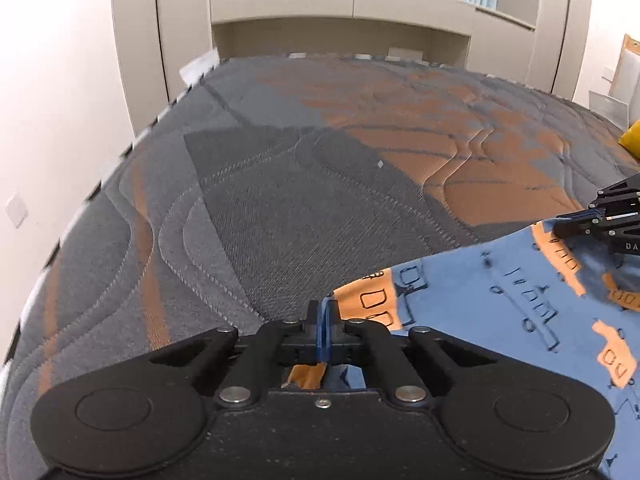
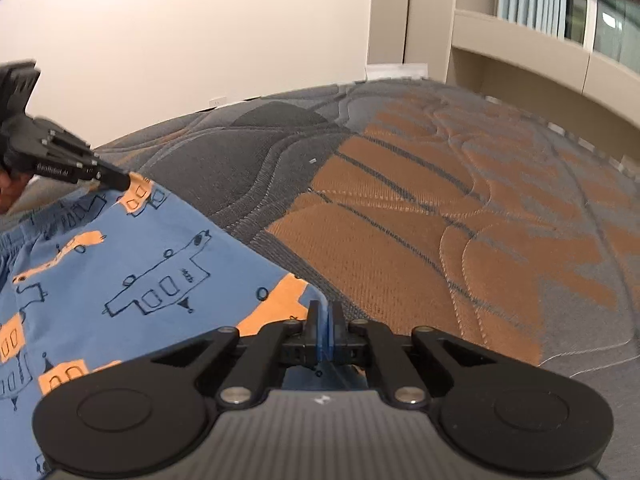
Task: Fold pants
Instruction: 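Lift the cuffs with both grippers and fold the legs over toward the waistband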
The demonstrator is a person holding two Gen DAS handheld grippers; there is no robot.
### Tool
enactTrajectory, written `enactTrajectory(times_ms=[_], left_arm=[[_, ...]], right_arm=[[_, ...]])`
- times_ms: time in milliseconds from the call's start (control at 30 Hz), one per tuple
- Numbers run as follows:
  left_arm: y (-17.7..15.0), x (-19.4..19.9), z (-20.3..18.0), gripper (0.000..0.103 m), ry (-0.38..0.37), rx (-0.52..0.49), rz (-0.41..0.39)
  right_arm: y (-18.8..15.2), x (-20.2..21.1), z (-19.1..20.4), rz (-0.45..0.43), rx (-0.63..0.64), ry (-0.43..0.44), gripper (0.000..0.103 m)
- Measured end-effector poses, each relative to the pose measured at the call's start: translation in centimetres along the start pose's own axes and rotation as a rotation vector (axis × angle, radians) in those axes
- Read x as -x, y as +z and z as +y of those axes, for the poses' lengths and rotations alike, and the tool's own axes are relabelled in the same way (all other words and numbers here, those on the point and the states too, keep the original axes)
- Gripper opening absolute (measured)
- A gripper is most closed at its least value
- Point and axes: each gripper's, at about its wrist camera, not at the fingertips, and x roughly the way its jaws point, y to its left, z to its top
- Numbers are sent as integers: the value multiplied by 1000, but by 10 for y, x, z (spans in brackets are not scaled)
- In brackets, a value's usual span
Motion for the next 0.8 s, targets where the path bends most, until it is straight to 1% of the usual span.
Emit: enactTrajectory(times_ms=[33,167,300,333,500,633,700,800], left_arm=[[-1,8,-3,0,4,-7,-19],[-10,50,-14,0,16,-32,-119],[-39,106,-27,0,-16,-85,-255],[-47,117,-31,0,-21,-96,-274],[-96,165,-49,0,-49,-148,-334],[-134,193,-60,0,-83,-147,-369],[-152,201,-64,0,-96,-153,-366],[-179,204,-75,0,-93,-203,-335]], right_arm=[[0,7,4,-16,8,-8,3],[-11,56,28,-128,33,-40,3],[-39,116,64,-235,92,-68,3],[-47,130,74,-257,109,-73,3],[-85,186,124,-325,169,-86,2],[-112,223,162,-356,194,-70,2],[-125,236,179,-346,202,-73,2],[-144,240,197,-307,210,-78,2]])
